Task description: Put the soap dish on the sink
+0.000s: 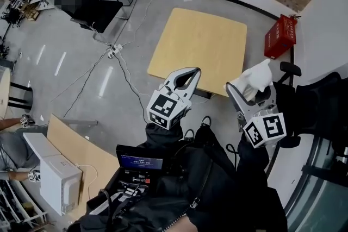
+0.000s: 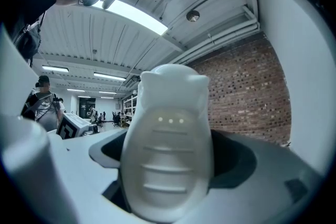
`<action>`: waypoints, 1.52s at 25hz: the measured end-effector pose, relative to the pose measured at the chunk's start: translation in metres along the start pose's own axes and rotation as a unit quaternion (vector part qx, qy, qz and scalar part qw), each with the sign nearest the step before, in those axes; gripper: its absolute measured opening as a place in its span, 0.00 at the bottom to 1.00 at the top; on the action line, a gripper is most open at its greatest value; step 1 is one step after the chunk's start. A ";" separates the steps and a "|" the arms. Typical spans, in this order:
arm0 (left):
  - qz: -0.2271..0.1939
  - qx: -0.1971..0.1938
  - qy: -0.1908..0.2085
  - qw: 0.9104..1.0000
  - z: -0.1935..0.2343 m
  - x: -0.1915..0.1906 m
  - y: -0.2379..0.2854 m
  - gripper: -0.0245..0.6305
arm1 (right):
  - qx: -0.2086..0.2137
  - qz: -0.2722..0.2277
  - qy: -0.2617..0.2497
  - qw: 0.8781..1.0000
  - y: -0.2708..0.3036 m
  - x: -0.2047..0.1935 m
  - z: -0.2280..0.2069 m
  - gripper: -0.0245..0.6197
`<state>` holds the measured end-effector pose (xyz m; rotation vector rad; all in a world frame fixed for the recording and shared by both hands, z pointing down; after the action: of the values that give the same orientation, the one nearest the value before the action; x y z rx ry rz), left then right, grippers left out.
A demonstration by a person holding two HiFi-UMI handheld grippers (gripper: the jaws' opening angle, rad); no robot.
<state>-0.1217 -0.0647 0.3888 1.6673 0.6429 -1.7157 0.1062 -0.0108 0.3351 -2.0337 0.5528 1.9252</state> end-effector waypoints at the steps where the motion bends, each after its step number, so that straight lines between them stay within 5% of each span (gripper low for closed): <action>1: 0.000 0.005 0.003 1.000 0.004 0.002 0.001 0.04 | 0.004 -0.002 0.000 1.000 0.004 0.001 -0.001 0.80; 22: 0.011 0.052 0.026 0.998 0.016 0.026 0.118 0.04 | 0.043 -0.015 0.026 0.999 0.058 -0.002 -0.126 0.80; 38: 0.025 0.062 0.013 0.998 0.045 0.017 0.133 0.04 | 0.057 0.024 0.040 0.997 0.099 -0.024 -0.137 0.80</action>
<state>-0.0532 -0.1883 0.3873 1.7794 0.5106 -1.7302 0.1812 -0.1598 0.3737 -2.0485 0.7194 1.8005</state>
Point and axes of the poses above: the fingertips, and each gripper's own axes: y forward along the fingers, z to its left, x out of its top, the point moved 9 cm from there along -y, backward along the fingers
